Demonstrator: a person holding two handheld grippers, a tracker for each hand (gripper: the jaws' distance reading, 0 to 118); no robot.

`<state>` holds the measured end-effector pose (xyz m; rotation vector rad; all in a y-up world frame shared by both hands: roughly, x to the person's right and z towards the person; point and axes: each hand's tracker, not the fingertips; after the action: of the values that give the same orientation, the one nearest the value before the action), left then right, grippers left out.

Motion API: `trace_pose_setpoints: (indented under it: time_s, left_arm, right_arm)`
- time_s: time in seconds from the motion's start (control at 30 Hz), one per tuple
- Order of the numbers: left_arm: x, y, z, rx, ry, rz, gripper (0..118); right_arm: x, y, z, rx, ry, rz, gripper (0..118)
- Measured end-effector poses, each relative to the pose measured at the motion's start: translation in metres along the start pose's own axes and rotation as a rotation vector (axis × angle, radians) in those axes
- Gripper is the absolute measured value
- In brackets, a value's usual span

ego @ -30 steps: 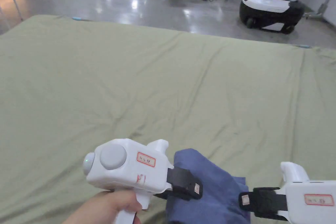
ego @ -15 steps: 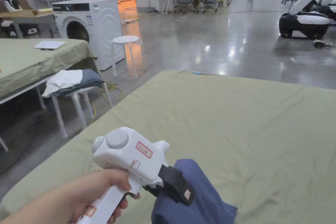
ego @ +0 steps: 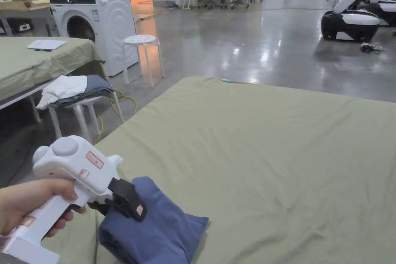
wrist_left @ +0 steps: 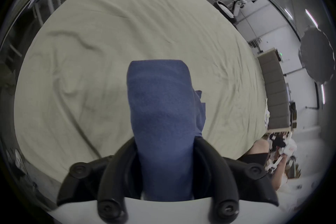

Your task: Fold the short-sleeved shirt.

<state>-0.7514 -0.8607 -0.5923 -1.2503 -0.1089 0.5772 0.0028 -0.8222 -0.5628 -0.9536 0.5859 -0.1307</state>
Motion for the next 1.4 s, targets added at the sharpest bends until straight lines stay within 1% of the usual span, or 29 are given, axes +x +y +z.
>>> trace_pose_setpoints:
  time_s: [0.07,0.1,0.13,0.2,0.27,0.3,0.33,0.37,0.4,0.43,0.47,0.5,0.53,0.57,0.6,0.67,0.73,0.77,0.8,0.87,0.9,1.0,1.03,1.07,1.13,1.2,1.27,1.37,1.4]
  left_arm:
    - [0.003,-0.008,0.008,0.035,0.038,0.041,104]
    - [0.005,-0.011,0.012,0.036,0.045,0.021,118]
    - [0.006,-0.014,0.015,0.033,0.042,0.018,113]
    - [0.01,-0.02,0.026,0.053,0.081,0.096,113]
    - [0.018,-0.027,0.032,0.067,0.163,0.12,113]
    - [0.026,-0.032,0.034,0.089,0.211,0.128,112]
    - [0.034,-0.035,0.04,0.11,0.229,0.135,106]
    - [0.043,-0.04,0.041,0.111,0.208,0.125,93]
    - [0.053,-0.046,0.043,0.14,0.191,0.115,61]
    - [0.069,-0.054,0.044,0.172,0.164,0.089,43]
    - [0.079,-0.057,0.047,0.179,0.174,0.063,34]
    - [0.101,-0.067,0.045,0.209,0.229,0.022,34]
    - [0.124,-0.077,0.042,0.247,0.309,-0.071,15]
    - [0.143,-0.086,0.039,0.264,0.337,-0.137,12]
    - [0.159,-0.092,0.036,0.272,0.314,-0.196,12]
    - [0.193,-0.107,0.027,0.311,0.272,-0.231,0]
    - [0.225,-0.12,0.018,0.401,0.273,-0.3,0]
    - [0.251,-0.131,0.014,0.472,0.315,-0.386,0]
    - [0.279,-0.145,0.01,0.54,0.308,-0.446,0]
    - [0.325,-0.166,-0.001,0.624,0.27,-0.523,0]
    - [0.347,-0.176,-0.008,0.643,0.213,-0.546,0]
    - [0.397,-0.186,-0.04,0.644,0.099,-0.546,0]
    - [0.41,-0.19,-0.053,0.681,0.127,-0.531,0]
    - [0.422,-0.193,-0.062,0.692,0.151,-0.543,0]
    - [0.45,-0.205,-0.076,0.785,0.169,-0.59,0]
    - [0.47,-0.218,-0.078,0.863,0.176,-0.573,0]
    - [0.484,-0.229,-0.073,0.932,0.106,-0.532,0]
    - [0.496,-0.246,-0.061,1.074,0.046,-0.49,0]
    - [0.507,-0.251,-0.058,1.146,0.103,-0.493,0]
  right_arm:
    - [-0.001,-0.001,0.001,0.004,-0.025,0.023,0]
    - [-0.001,-0.001,0.002,0.005,-0.023,0.021,0]
    - [-0.004,-0.001,0.004,0.008,-0.017,0.021,0]
    - [-0.006,-0.001,0.006,0.022,-0.001,0.022,0]
    - [-0.006,-0.001,0.006,0.028,0.0,0.032,0]
    - [-0.005,-0.002,0.006,0.03,-0.004,0.036,0]
    - [-0.005,-0.002,0.005,0.035,-0.004,0.038,0]
    - [-0.004,-0.003,0.005,0.039,0.0,0.038,0]
    - [-0.001,-0.002,0.006,0.043,0.007,0.036,0]
    - [0.001,-0.003,0.007,0.047,0.01,0.038,0]
    - [0.001,-0.003,0.008,0.05,0.007,0.046,0]
    - [0.001,-0.004,0.01,0.055,-0.009,0.068,0]
    - [0.005,-0.005,0.012,0.056,-0.026,0.076,0]
    - [0.007,-0.006,0.014,0.057,-0.031,0.078,0]
    - [0.011,-0.007,0.017,0.06,-0.03,0.076,0]
    - [0.017,-0.009,0.024,0.072,-0.028,0.067,0]
    - [0.024,-0.011,0.032,0.09,-0.029,0.061,0]
    - [0.026,-0.013,0.035,0.1,-0.034,0.058,0]
    - [0.03,-0.015,0.039,0.108,-0.05,0.06,0]
    - [0.034,-0.018,0.044,0.12,-0.081,0.067,0]
    - [0.036,-0.019,0.048,0.136,-0.099,0.072,0]
    - [0.034,-0.018,0.067,0.273,-0.202,0.118,0]
    - [0.033,-0.016,0.075,0.318,-0.207,0.114,0]
    - [0.041,-0.018,0.074,0.36,-0.207,0.107,0]
    - [0.038,-0.013,0.086,0.438,-0.229,0.109,0]
    - [0.032,-0.009,0.095,0.513,-0.291,0.135,0]
    - [0.025,-0.006,0.101,0.55,-0.339,0.16,0]
    - [0.013,-0.003,0.112,0.616,-0.34,0.163,0]
    - [0.008,-0.003,0.116,0.641,-0.343,0.181,0]
